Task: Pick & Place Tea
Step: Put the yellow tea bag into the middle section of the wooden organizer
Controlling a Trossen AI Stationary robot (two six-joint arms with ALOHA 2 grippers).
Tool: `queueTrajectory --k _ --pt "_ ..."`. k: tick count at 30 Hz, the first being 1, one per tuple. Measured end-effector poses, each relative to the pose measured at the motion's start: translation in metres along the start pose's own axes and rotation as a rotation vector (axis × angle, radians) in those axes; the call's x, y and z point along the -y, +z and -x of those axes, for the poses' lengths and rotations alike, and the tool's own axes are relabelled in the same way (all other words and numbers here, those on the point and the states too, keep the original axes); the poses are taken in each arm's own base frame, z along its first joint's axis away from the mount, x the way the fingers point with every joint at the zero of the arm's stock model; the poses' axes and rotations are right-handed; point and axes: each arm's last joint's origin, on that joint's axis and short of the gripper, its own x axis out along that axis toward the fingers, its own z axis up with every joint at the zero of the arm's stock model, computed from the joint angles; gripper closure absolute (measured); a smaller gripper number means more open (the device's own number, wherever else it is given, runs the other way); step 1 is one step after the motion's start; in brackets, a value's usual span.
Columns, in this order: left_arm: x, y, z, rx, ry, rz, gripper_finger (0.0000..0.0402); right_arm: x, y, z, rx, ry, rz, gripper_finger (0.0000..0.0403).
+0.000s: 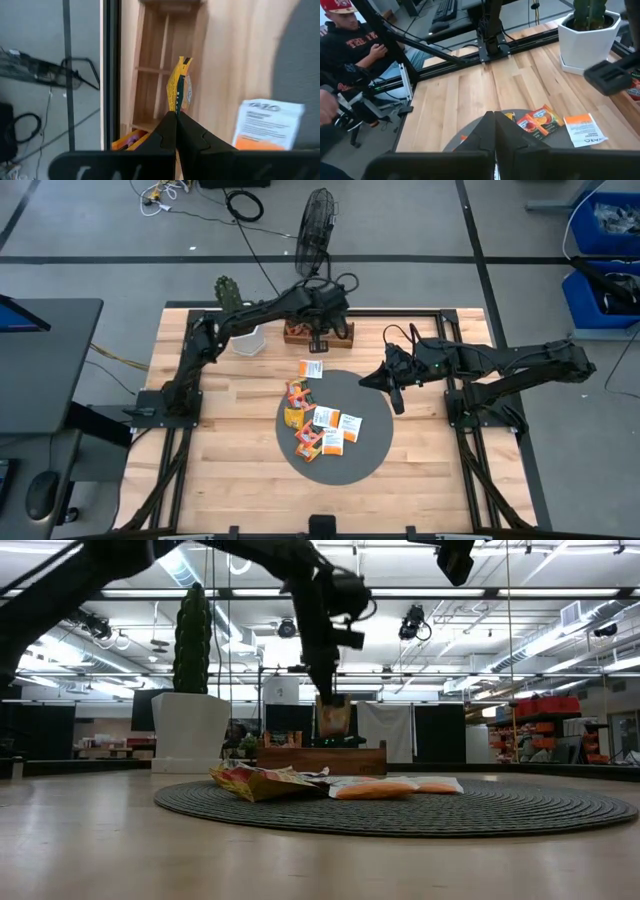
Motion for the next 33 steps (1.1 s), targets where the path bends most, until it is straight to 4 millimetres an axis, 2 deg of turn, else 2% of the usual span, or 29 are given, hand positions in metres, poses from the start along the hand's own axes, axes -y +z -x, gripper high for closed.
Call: queueTrajectory --k 9,13,24,33 --pt "-0.029 -0.016 -0.029 -0.031 -0.023 0.018 0.0400 0.000 0.000 0.000 -0.001 0.000 -0.001 0.0402" --pt "-0.039 -0.018 -0.032 0.003 -0.029 0.043 0.0400 0.000 0.000 0.000 -0.001 0.000 -0.001 0.0402" --pt "-0.041 -0.017 -0.034 0.046 -0.062 -0.002 0.0400 0.000 0.000 0.000 -0.003 0.000 -0.001 0.0402" --pt "-0.041 -0.024 -0.053 -0.025 -0.086 -0.008 0.0400 0.000 -0.001 0.000 -0.007 -0.002 0.003 0.0402"
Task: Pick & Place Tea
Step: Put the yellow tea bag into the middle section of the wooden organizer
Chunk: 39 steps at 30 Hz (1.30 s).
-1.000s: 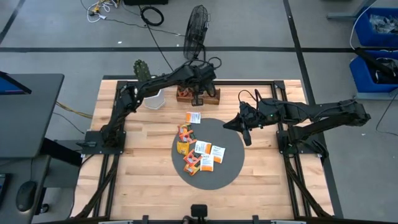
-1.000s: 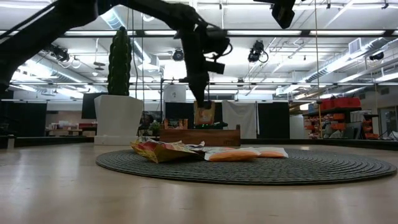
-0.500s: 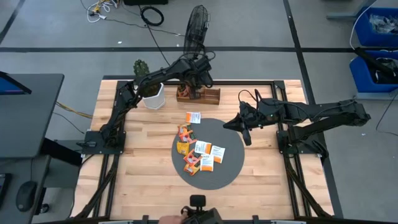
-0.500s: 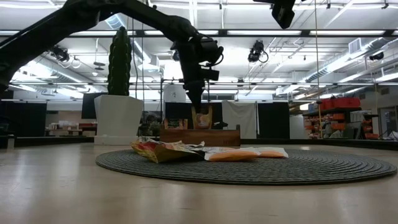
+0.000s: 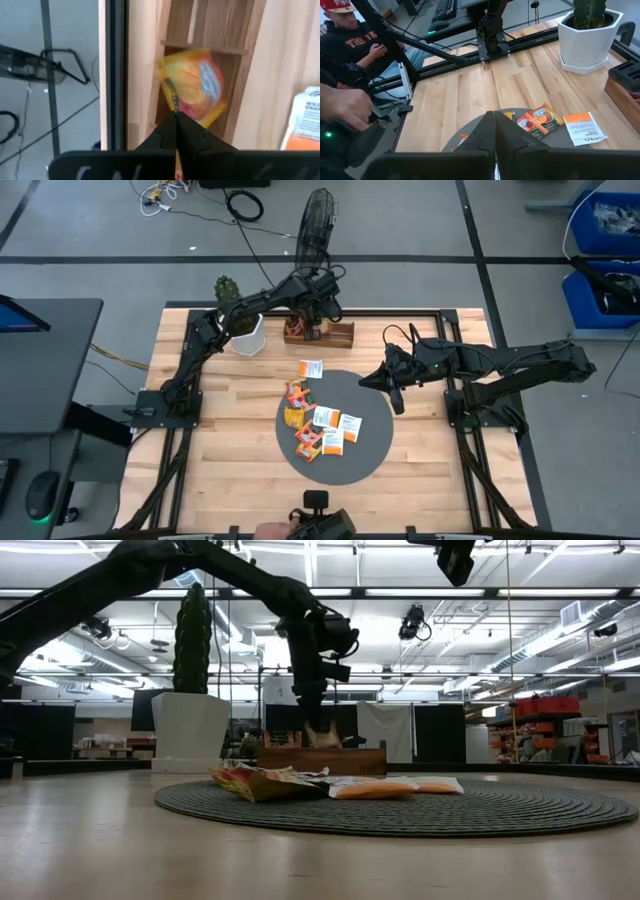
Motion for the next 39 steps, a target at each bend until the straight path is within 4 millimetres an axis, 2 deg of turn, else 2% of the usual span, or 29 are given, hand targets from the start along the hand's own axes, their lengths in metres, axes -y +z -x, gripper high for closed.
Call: queueTrajectory --k 15,21,34,39 --pt "-0.0031 -0.0010 -0.0028 -0.010 0.025 -0.010 0.0389 0.0004 -0.0012 0.0000 -0.013 -0.004 0.004 0.0401" --pt "-0.0052 0.0024 -0.0027 0.023 0.051 -0.005 0.0351 0.0008 -0.0027 0.0000 -0.028 -0.008 0.001 0.0397" --pt "-0.0057 0.0022 -0.0028 0.011 0.070 -0.006 0.0242 0.0012 -0.0039 0.0000 -0.041 -0.010 -0.007 0.0399" --pt "-0.0052 0.0025 0.0013 -0.058 0.186 -0.017 0.0217 0.0013 -0.0043 0.0000 -0.045 -0.011 -0.006 0.0399"
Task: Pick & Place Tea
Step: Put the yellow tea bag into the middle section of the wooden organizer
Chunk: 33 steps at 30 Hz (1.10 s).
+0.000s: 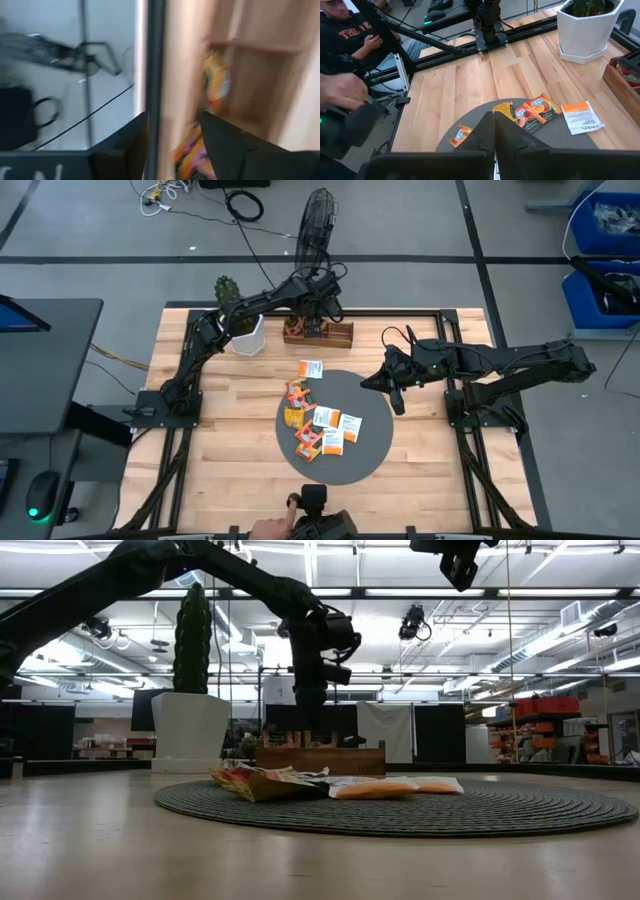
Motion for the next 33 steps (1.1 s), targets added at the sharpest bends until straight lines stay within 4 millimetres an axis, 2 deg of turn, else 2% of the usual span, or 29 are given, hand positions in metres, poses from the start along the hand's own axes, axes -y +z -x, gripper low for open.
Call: queueTrajectory --k 2,4,7,9,14,18,21,26,33 --pt "-0.002 -0.001 0.011 -0.015 0.019 -0.020 0.0213 0.000 0.000 0.000 0.000 0.000 0.000 0.0399" --pt "-0.006 0.000 0.032 -0.008 0.026 -0.007 0.0212 0.000 0.000 0.000 -0.002 0.000 0.000 0.0399" --pt "-0.006 -0.001 0.068 -0.001 0.031 0.128 0.0216 0.000 -0.001 0.000 -0.015 -0.005 -0.001 0.0397" --pt "0.001 -0.003 0.093 0.011 0.000 0.206 0.0223 0.001 -0.003 0.000 -0.028 -0.009 -0.001 0.0394" --pt "0.033 0.000 0.164 0.148 -0.046 0.310 0.0254 0.002 -0.006 0.000 -0.066 -0.024 -0.003 0.0389" --pt "0.064 0.004 0.206 0.234 -0.021 0.314 0.0283 0.004 -0.012 0.000 -0.119 -0.043 -0.005 0.0388" --pt "0.084 0.002 0.223 0.233 -0.040 0.357 0.0301 0.006 -0.014 0.001 -0.143 -0.073 -0.006 0.0387" --pt "0.113 -0.005 0.227 0.098 -0.079 0.441 0.0325 0.008 -0.015 0.001 -0.139 -0.141 -0.022 0.0387" --pt "0.141 -0.008 0.239 0.055 -0.099 0.575 0.0322 0.011 -0.017 0.002 -0.150 -0.195 -0.014 0.0387"
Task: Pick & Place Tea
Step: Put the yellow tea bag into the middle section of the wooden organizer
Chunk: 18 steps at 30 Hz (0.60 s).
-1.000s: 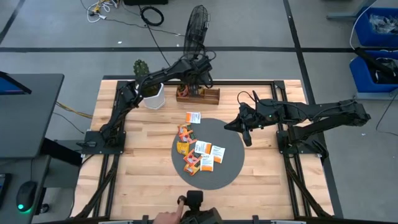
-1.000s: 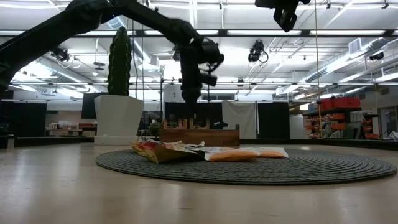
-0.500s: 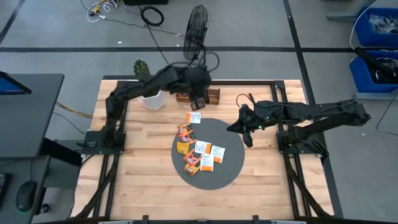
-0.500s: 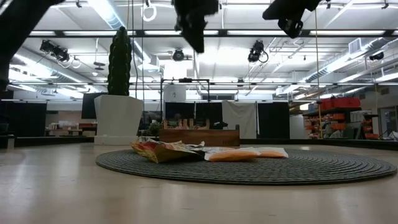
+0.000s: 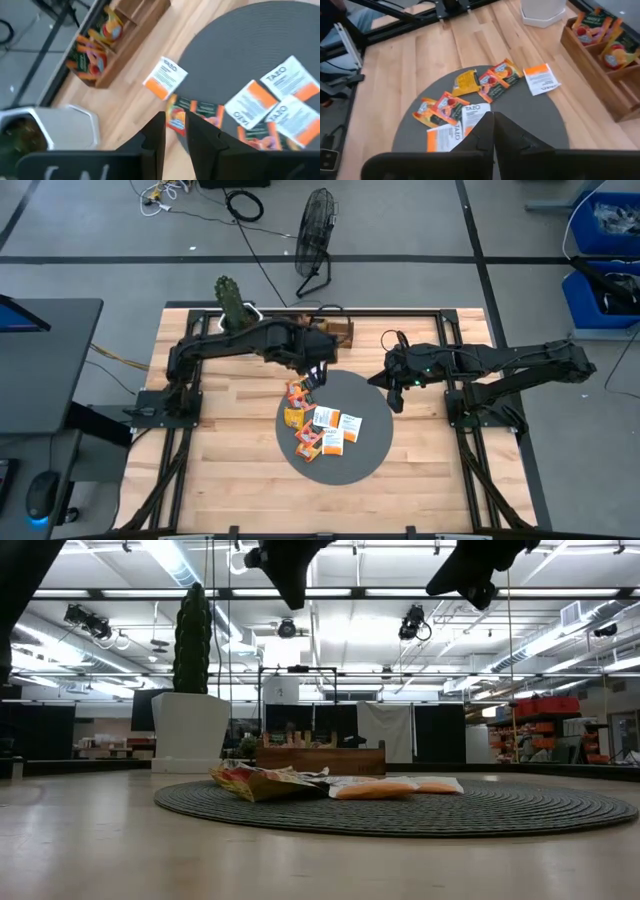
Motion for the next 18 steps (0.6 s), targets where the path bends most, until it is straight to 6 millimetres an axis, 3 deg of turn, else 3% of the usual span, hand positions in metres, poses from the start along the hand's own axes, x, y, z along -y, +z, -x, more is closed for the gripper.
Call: queueTrajectory --k 3,18 --pt "0.008 -0.007 0.003 0.000 0.032 0.056 0.0312 0.001 0.000 0.000 -0.005 -0.007 0.011 0.0387" --pt "0.078 -0.080 -0.030 -0.127 0.112 0.262 0.0289 0.002 -0.002 0.000 -0.025 -0.009 0.073 0.0387"
